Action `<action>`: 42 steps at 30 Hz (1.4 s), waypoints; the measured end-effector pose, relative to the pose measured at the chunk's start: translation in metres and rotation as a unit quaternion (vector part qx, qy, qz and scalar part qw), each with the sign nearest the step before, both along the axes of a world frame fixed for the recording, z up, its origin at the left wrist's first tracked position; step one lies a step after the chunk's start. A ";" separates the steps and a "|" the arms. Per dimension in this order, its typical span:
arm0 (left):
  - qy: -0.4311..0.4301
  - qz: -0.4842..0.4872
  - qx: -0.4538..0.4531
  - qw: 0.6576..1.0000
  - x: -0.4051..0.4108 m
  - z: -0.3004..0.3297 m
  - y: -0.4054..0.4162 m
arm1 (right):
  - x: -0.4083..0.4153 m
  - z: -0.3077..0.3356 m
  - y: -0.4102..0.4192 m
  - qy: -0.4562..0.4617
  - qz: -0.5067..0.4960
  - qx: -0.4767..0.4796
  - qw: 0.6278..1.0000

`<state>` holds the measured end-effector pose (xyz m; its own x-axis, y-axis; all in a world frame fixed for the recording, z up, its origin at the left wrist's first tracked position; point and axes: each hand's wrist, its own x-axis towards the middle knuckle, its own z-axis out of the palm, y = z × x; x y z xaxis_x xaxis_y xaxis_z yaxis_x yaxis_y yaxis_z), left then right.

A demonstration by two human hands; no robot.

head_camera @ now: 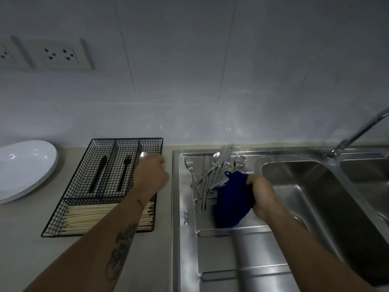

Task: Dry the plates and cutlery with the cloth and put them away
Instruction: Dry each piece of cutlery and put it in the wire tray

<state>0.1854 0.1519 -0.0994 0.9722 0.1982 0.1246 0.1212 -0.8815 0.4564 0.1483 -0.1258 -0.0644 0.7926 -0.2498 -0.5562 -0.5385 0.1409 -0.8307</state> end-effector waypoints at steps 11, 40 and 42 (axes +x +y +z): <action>0.072 -0.125 -0.060 0.988 0.062 -0.020 -0.114 | 0.018 -0.012 -0.036 0.004 -0.030 0.027 0.999; 0.017 -0.031 -0.067 0.997 0.141 -0.025 -0.123 | 0.035 -0.034 -0.045 0.010 0.021 0.024 0.999; 0.019 -0.041 -0.035 0.998 0.141 -0.025 -0.125 | 0.035 -0.034 -0.042 0.009 0.024 0.023 0.999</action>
<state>0.3267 0.0270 -0.1246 0.9893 0.1251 0.0750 0.0691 -0.8548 0.5143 0.1837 -0.1680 -0.0985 0.7931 -0.1845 -0.5804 -0.5603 0.1524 -0.8141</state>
